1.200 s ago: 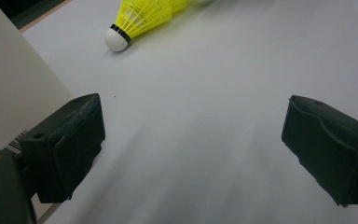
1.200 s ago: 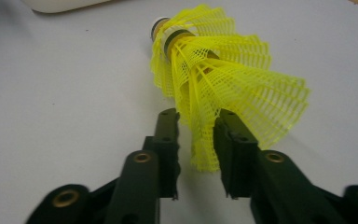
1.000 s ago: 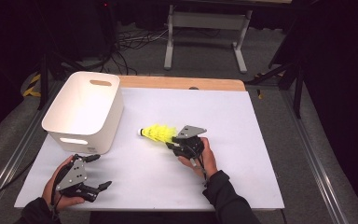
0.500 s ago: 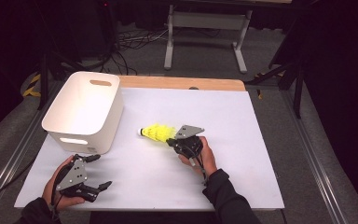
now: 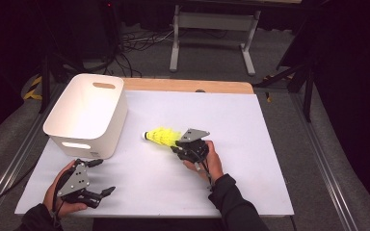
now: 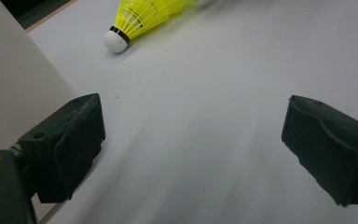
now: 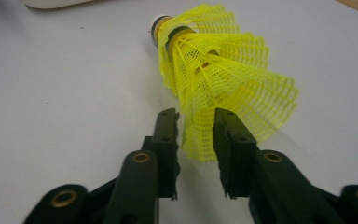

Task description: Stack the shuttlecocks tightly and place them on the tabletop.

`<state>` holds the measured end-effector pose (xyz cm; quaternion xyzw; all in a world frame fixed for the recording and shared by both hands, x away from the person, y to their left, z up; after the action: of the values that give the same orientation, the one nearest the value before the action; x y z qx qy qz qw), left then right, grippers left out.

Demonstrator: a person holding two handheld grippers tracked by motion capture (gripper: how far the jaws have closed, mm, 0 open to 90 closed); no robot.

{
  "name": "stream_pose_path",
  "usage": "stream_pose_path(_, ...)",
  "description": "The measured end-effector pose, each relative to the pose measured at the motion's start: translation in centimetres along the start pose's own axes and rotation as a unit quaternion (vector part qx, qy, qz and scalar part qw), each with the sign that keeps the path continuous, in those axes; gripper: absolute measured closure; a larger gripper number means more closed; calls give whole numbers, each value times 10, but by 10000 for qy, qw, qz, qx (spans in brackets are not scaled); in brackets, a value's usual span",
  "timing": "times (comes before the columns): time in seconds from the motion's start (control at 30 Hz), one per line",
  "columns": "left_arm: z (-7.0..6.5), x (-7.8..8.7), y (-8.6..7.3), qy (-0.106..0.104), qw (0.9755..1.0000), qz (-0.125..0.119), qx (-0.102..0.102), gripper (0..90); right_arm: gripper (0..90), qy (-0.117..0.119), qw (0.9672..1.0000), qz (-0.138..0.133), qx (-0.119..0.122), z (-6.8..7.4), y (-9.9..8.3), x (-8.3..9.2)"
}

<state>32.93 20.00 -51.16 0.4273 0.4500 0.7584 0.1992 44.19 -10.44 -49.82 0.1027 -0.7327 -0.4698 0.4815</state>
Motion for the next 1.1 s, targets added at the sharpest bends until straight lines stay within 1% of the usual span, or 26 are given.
stream_pose_path(0.03,0,0,0,0,10000,0,0,67,693,0,10000,0,0,0,0,0)
stream_pose_path(0.07,0,0,0,-1,10000,1,-26,67,652,-24,10000,-7,24,0,1,2)
stream_pose_path(0.13,0,0,0,-1,10000,3,-25,67,615,-44,10000,-29,43,0,2,4)
stream_pose_path(0.17,0,0,0,-1,10000,-8,0,67,605,-107,9999,-32,109,1,3,6)
stream_pose_path(0.23,0,0,0,-8,10000,-6,-10,67,591,-129,9998,-43,149,1,4,8)
stream_pose_path(0.3,0,0,0,-3,10000,-5,-19,67,531,-233,9994,-77,230,2,6,14)
stream_pose_path(0.37,0,0,0,1,10000,-3,-21,67,487,-350,9989,-48,324,2,7,19)
stream_pose_path(0.5,0,0,1,14,10000,-4,-22,67,431,-448,9985,-76,320,2,8,25)
stream_pose_path(0.63,-1,-1,0,0,10000,14,-30,67,396,-512,9978,-119,414,4,11,28)
stream_pose_path(0.7,0,-1,0,0,10000,-7,-23,67,392,-527,9976,-126,430,5,12,29)
stream_pose_path(0.8,0,0,0,9,10000,-20,3,67,379,-562,9972,-181,466,6,14,33)
stream_pose_path(0.87,0,0,0,4,10000,5,-23,67,364,-600,9968,-231,484,7,16,35)
stream_pose_path(0.97,0,0,0,22,10000,8,-30,67,351,-639,9958,-299,584,10,19,41)
stream_pose_path(1.0,0,0,0,22,10000,8,-30,67,351,-639,9958,-299,584,10,19,41)
stream_pose_path(1.03,0,0,0,20,10000,-7,-23,67,345,-665,9950,-383,633,12,21,45)
stream_pose_path(1.1,0,0,0,18,10000,9,-26,67,343,-674,9949,-391,641,12,21,46)
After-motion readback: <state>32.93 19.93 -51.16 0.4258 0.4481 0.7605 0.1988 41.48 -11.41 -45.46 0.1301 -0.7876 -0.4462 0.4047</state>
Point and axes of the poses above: each handheld gripper's, and its own axes: x roughly backward along the jaws, y roughly out of its top, z roughly to its left, the point moved 5 cm from there along -x, roughly forward along the jaws, and after that the axes turned 1 degree about y, right-handed, at the moved point
